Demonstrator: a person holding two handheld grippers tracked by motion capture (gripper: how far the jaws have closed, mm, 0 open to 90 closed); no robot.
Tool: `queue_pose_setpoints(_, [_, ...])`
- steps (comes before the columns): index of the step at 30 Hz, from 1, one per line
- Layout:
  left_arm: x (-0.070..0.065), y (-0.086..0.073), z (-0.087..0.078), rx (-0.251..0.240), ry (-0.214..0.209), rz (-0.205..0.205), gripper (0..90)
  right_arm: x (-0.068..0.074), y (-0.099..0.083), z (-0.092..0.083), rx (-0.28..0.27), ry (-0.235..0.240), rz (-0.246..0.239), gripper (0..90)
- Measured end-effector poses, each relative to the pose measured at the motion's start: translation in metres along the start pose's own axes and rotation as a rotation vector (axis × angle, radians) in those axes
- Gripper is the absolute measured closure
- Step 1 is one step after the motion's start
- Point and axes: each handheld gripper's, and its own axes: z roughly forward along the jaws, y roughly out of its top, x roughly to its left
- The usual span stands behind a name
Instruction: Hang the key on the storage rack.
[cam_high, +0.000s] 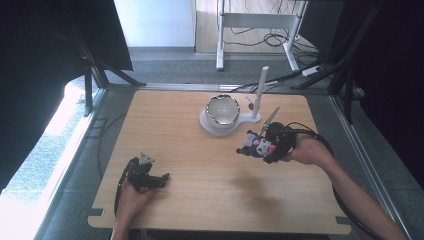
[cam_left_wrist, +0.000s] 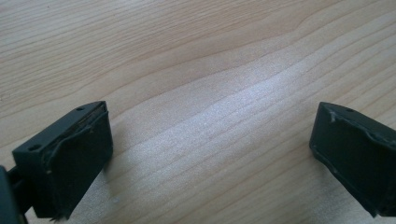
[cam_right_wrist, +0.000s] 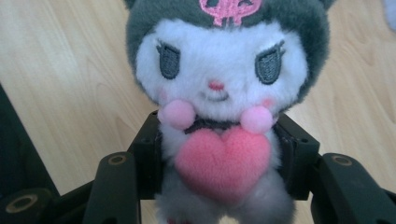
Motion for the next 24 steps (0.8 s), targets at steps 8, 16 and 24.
queue_pose_setpoints(8, [0.000, 0.000, 0.000, -0.009, 0.005, -0.009, 0.6, -0.013, -0.003, -0.015, -0.003, -0.039, 0.022, 45.7])
queue_pose_setpoints(16, [0.000, 0.000, 0.000, -0.006, 0.006, -0.007, 0.9, -0.030, -0.003, -0.032, -0.006, -0.059, 0.066, 45.7])
queue_pose_setpoints(24, [0.000, 0.000, 0.000, -0.006, 0.006, -0.005, 0.7, -0.046, -0.003, -0.047, -0.007, -0.076, 0.108, 45.7])
